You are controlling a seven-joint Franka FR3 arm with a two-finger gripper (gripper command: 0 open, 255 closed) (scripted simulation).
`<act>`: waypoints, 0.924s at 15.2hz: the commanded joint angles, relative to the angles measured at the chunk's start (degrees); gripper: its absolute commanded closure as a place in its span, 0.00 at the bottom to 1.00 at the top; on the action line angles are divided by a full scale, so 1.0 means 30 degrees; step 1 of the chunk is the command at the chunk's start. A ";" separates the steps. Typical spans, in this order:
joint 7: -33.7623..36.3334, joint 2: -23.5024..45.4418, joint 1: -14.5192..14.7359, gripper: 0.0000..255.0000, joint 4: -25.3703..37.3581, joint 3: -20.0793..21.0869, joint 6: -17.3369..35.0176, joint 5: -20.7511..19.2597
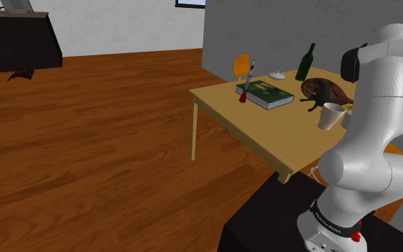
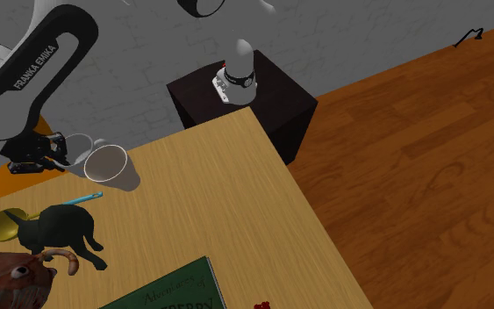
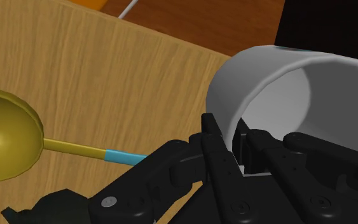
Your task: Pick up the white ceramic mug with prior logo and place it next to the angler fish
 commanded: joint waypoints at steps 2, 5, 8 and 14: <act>-0.0163 0.0277 -0.0041 1.00 -0.0412 0.0146 0.0635 0.0233; -0.0206 0.0360 -0.0056 1.00 -0.0507 0.0189 0.0794 0.0299; -0.0206 0.0360 -0.0056 1.00 -0.0506 0.0190 0.0794 0.0299; -0.0206 0.0362 -0.0058 0.00 -0.0503 0.0190 0.0792 0.0299</act>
